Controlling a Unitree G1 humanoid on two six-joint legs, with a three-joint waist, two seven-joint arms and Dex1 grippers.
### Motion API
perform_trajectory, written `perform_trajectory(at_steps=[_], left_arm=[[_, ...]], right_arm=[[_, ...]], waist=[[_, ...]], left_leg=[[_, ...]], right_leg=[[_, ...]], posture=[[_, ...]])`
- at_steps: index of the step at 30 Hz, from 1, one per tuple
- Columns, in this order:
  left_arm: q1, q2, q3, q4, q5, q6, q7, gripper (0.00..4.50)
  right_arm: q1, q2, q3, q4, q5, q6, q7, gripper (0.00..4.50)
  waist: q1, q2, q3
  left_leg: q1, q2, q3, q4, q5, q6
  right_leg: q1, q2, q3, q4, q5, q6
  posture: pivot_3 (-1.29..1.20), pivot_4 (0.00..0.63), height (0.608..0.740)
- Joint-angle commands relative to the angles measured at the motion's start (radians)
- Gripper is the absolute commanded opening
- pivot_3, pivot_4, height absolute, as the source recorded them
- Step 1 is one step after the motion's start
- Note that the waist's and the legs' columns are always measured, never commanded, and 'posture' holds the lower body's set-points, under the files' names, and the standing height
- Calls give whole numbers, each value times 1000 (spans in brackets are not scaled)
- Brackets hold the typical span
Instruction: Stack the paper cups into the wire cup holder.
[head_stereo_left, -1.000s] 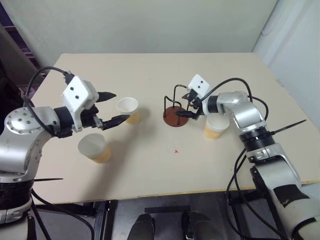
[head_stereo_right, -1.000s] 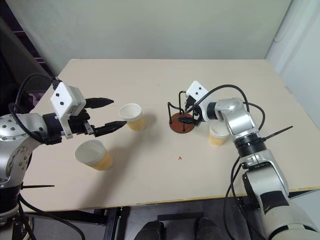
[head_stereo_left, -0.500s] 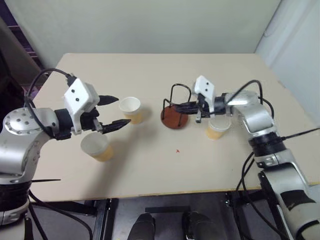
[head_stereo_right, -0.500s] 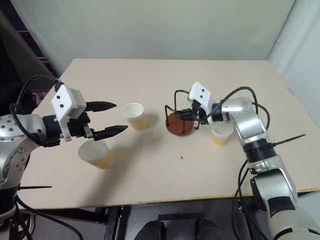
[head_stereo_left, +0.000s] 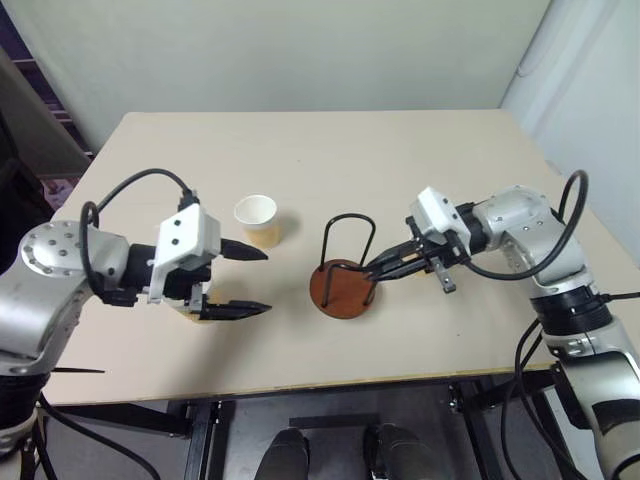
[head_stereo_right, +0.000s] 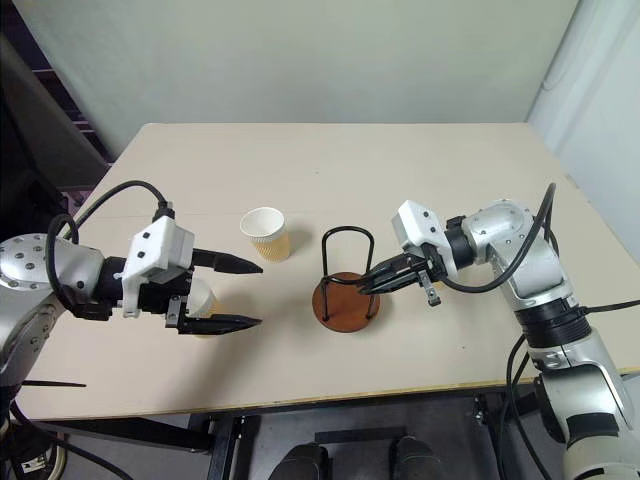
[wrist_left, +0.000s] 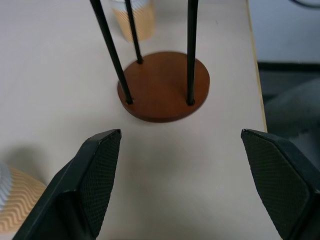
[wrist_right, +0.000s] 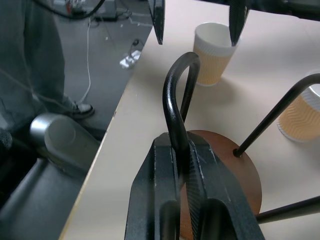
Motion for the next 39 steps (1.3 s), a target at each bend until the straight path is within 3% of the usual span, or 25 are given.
perform_trajectory(at_steps=[1,2,5,11,15,16,19,23,28,34,37,39], left_arm=[[4,13,11,-24,20,-12,10,4134],[7,13,13,-28,20,-11,11,4134],[14,11,19,-33,20,-8,12,4134],[11,5,21,-33,20,-7,20,4134],[-5,-2,44,-21,9,-11,33,4134],[-16,-9,61,-17,-4,-11,40,4134],[-76,-61,96,-31,-85,34,86,4134],[-77,-93,39,-71,-82,38,101,4134],[-110,-180,-11,-92,-65,50,203,4134],[-115,-184,-22,-87,-18,36,245,4134],[-105,-172,-11,-86,-6,32,245,4134],[-95,-166,-1,-94,-7,35,245,4134]], right_arm=[[-16,-3,34,23,-54,-57,5,20],[-17,-9,45,29,-62,-57,16,20],[-21,-17,55,31,-50,-42,55,808],[-39,-33,45,60,-85,-65,62,2937],[-57,-175,4,16,-7,-47,72,4369],[-63,-211,-19,16,-5,-61,72,4486],[-86,-294,-60,109,-106,-162,37,4486],[-85,-303,-24,216,-196,-237,13,4486],[-110,-242,8,343,-287,-302,-32,4486],[-120,-169,70,460,-400,-380,-78,4486],[-111,-139,77,472,-413,-388,-78,3911],[-119,-124,70,482,-414,-389,-85,3225]], waist=[[-1,0,0],[-1,0,0],[-1,0,0],[-1,0,0],[6,0,0],[6,0,0],[9,0,0],[3,0,0],[0,0,0],[1,0,0],[1,0,0],[1,0,0]], left_leg=[[0,0,0,0,0,0],[0,0,0,0,0,0],[-1,0,0,0,0,0],[-1,0,1,0,-1,1],[-2,0,2,0,-1,1],[-2,0,2,0,-1,1],[-2,0,4,0,-1,1],[3,0,5,0,-2,2],[4,1,7,0,-1,4],[4,1,7,0,-1,4],[3,1,7,0,-1,4],[3,1,7,0,-2,4]], right_leg=[[0,0,0,0,0,0],[0,0,0,0,0,0],[0,-1,0,-1,0,0],[0,-1,0,-1,0,1],[0,-1,0,-1,0,0],[0,-2,0,-1,0,0],[0,-2,0,-2,0,0],[4,-2,2,-2,1,2],[4,-2,3,-1,4,7],[4,-2,3,-1,6,11],[3,-2,3,-2,6,11],[3,-2,3,-2,6,11]], posture=[[0,150,740],[0,150,740],[0,150,740],[0,150,740],[0,150,740],[0,150,740],[0,150,740],[0,150,740],[0,150,740],[0,150,740],[0,150,740],[0,150,740]])
